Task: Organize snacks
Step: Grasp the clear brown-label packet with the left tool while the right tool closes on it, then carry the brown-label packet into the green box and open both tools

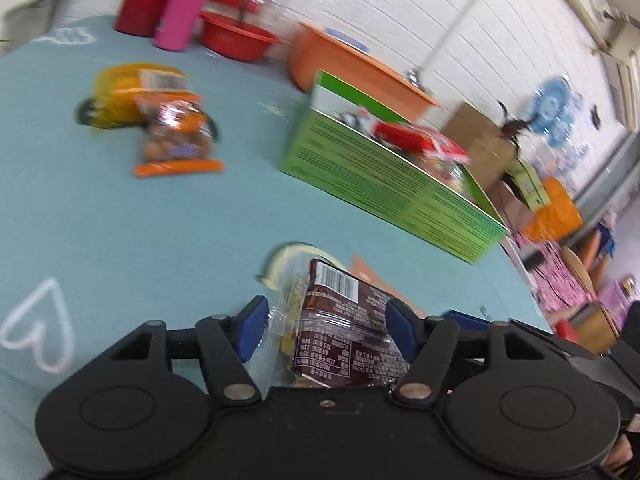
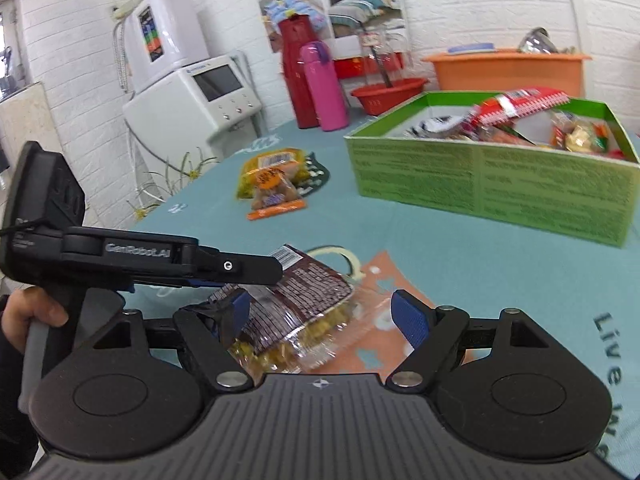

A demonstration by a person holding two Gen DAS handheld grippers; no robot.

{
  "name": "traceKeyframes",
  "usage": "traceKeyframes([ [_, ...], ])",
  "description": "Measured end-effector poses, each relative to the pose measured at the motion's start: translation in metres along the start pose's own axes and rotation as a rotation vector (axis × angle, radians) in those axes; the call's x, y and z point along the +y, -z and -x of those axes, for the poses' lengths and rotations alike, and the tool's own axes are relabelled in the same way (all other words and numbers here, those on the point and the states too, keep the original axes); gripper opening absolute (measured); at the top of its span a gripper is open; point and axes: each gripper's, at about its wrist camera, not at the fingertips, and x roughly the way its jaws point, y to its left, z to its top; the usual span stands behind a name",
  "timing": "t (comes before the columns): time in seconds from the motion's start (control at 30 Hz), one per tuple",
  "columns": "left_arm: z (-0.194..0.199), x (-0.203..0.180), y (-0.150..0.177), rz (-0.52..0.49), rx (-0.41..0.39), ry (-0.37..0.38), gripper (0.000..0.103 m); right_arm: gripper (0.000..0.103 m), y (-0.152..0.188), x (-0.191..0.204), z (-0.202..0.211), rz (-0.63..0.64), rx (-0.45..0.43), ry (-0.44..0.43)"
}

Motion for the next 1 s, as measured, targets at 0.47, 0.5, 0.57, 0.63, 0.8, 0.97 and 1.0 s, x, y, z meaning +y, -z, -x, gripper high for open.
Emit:
traceKeyframes([
  [0.47,0.001,-0.015,0.009,-0.029,0.028,-0.021,0.091,0.103,0.021,-0.015,0.019,-0.121,0.033,0.001],
  [0.5,0.001,-0.017,0.01,-0.034,0.031,-0.019,0.091,0.103,0.021,-0.014,0.019,-0.118,0.031,-0.003],
  [0.57,-0.001,-0.021,0.011,-0.049,0.039,-0.016,0.09,0.103,0.021,-0.011,0.017,-0.113,0.031,-0.006],
  [0.63,-0.002,-0.024,0.011,-0.076,0.037,-0.04,0.091,0.103,0.021,-0.008,0.015,-0.11,0.032,-0.008],
  [0.8,-0.003,-0.024,0.011,-0.079,0.046,-0.045,0.091,0.103,0.02,-0.013,0.015,-0.133,0.023,-0.008],
  [0.97,-0.005,-0.025,0.012,-0.085,0.03,-0.052,0.091,0.103,0.021,-0.008,0.012,-0.103,0.01,0.006],
  [1.0,-0.004,-0.025,0.012,-0.088,0.028,-0.052,0.091,0.103,0.022,-0.008,0.011,-0.101,0.006,0.007],
])
